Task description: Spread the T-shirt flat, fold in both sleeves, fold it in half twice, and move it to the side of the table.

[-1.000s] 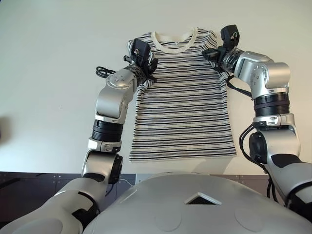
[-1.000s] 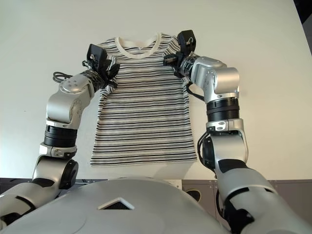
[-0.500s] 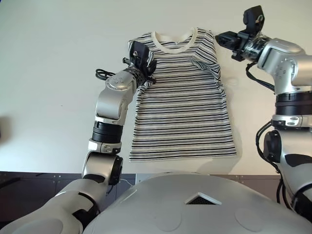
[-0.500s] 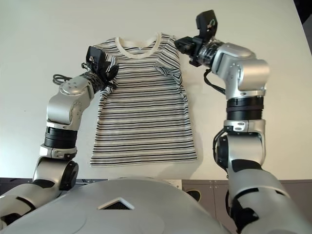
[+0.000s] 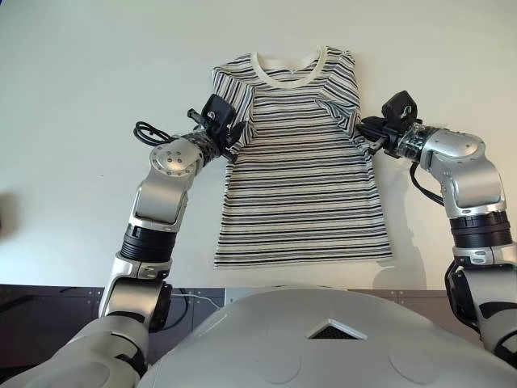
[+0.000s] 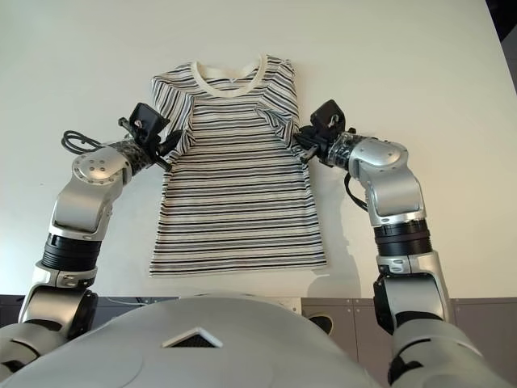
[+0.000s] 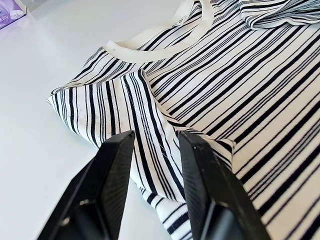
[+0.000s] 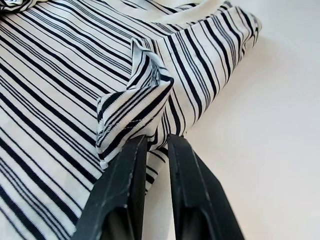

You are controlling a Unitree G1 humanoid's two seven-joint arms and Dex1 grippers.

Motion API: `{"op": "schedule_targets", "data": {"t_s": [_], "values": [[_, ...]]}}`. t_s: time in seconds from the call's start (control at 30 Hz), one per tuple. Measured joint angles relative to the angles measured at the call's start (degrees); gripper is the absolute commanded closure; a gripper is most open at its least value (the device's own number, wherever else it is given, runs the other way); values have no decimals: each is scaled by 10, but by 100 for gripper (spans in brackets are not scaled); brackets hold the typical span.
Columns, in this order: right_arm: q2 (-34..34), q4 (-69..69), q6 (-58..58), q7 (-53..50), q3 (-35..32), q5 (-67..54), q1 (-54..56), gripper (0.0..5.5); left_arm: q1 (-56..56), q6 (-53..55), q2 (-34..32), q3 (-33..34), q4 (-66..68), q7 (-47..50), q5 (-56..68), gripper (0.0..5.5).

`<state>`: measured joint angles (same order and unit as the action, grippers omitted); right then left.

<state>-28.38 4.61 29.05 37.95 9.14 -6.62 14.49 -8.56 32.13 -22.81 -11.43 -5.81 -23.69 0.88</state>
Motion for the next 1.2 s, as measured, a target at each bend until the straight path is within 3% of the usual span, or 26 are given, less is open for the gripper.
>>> {"op": "schedule_targets", "data": {"t_s": [0.3,0.47,0.63,0.77,0.83,0.87,1.07,1.2], "values": [[-3,-2,-62,2,40,48,-6,477,21,-19,-12,-23,-11,-14,-23,386],[-26,10,-127,27,69,84,-18,477,62,-83,-70,-43,-54,-77,-35,386],[-37,-7,-152,52,54,68,-26,477,113,-150,-141,-10,-135,-136,-29,386],[-55,-125,-130,88,-19,-21,-72,477,226,-283,-242,62,-178,-222,-2,386],[-78,-176,-119,95,-62,-48,-123,477,290,-382,-269,96,-175,-256,18,386],[-95,-204,-118,101,-89,-51,-164,477,333,-481,-279,110,-156,-267,17,386],[-164,-236,-212,136,-170,-25,-350,477,480,-791,-351,147,-23,-334,24,386],[-169,-210,-246,133,-175,-7,-364,477,476,-915,-362,137,66,-330,-40,386]]}}
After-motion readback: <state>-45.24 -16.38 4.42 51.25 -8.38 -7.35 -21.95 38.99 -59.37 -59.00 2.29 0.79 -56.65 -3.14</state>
